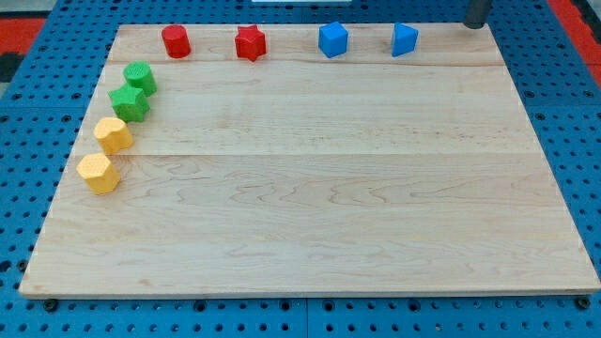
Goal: Locate the blue triangle diagonally on the bottom right side of the blue cube
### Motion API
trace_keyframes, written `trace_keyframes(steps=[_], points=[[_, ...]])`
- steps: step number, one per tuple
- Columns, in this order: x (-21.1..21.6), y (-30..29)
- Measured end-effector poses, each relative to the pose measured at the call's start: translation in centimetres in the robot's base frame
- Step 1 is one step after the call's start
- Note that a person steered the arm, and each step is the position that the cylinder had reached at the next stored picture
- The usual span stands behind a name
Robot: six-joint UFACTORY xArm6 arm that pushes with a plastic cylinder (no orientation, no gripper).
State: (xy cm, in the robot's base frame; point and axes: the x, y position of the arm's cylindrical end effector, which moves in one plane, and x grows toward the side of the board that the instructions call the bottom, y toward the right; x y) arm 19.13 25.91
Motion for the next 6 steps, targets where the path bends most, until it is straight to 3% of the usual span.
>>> trace_keyframes(steps=[2,4,5,6], points=[[0.0,-10.8],[5.7,-11.8],[6.8,-9.5],[3.9,-8.6]])
